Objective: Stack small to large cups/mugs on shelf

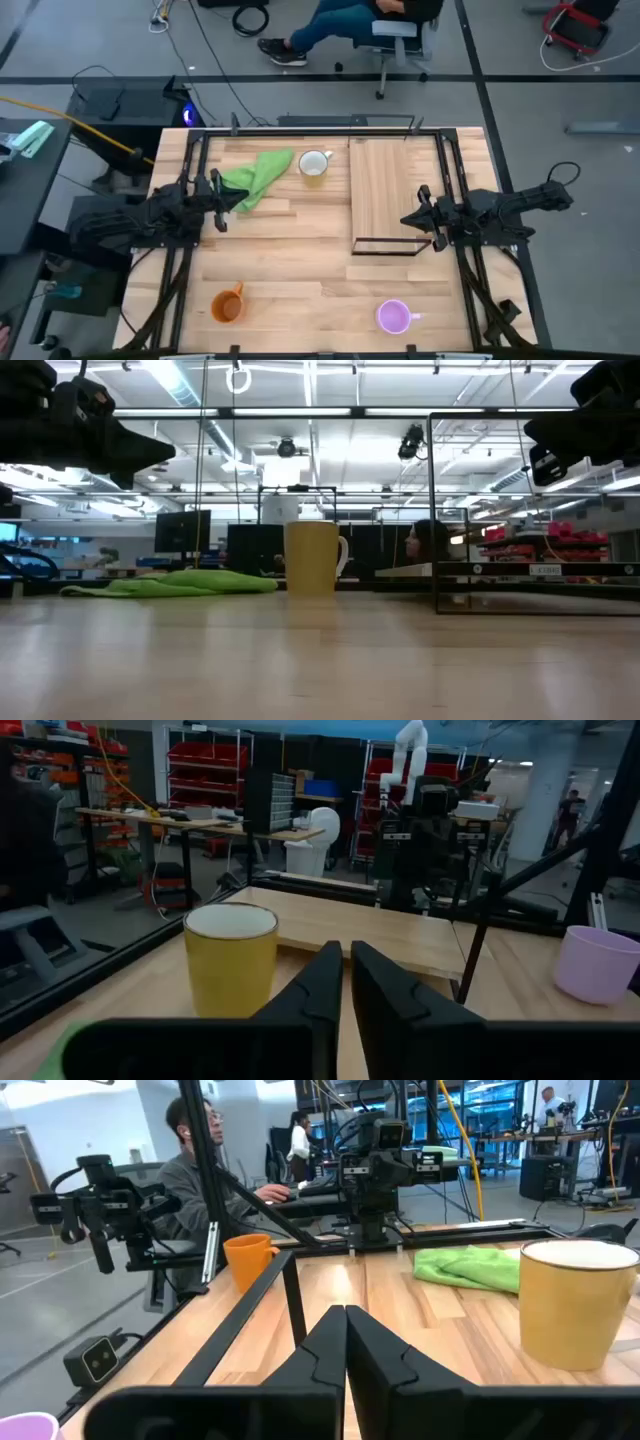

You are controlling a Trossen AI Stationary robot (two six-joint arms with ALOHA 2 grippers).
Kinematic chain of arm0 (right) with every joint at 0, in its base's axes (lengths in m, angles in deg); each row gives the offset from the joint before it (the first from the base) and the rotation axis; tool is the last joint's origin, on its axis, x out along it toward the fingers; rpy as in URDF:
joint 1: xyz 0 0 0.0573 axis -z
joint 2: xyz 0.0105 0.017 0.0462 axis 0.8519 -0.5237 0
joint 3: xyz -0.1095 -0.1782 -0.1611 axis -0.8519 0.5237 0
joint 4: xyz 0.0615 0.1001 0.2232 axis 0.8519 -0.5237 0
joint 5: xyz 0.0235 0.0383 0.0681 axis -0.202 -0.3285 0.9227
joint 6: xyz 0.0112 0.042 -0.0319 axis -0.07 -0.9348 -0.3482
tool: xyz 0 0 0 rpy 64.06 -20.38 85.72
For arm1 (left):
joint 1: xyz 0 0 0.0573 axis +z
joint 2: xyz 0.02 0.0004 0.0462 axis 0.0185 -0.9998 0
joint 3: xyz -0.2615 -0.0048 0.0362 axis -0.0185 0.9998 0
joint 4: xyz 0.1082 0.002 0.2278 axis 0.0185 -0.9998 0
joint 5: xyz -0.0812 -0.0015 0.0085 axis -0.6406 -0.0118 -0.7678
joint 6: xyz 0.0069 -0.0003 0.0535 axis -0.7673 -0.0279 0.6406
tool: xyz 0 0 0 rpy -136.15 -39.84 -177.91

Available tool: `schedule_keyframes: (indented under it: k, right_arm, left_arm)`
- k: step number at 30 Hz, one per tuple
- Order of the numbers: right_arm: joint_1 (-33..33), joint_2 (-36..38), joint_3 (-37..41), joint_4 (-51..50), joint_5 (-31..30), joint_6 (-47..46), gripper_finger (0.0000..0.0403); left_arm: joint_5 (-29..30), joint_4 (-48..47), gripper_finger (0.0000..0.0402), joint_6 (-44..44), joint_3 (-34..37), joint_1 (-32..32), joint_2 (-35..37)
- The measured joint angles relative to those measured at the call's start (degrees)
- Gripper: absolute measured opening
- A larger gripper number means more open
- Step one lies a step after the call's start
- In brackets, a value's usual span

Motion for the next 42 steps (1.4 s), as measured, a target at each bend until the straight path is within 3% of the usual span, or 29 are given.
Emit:
schedule_keyframes:
  k: [42]
  right_arm:
    - [0.0, 0.0, 0.0, 0.0, 0.0, 0.0, 0.0014]
  left_arm:
    - [0.0, 0.0, 0.0032, 0.0, 0.0, 0.0, 0.0]
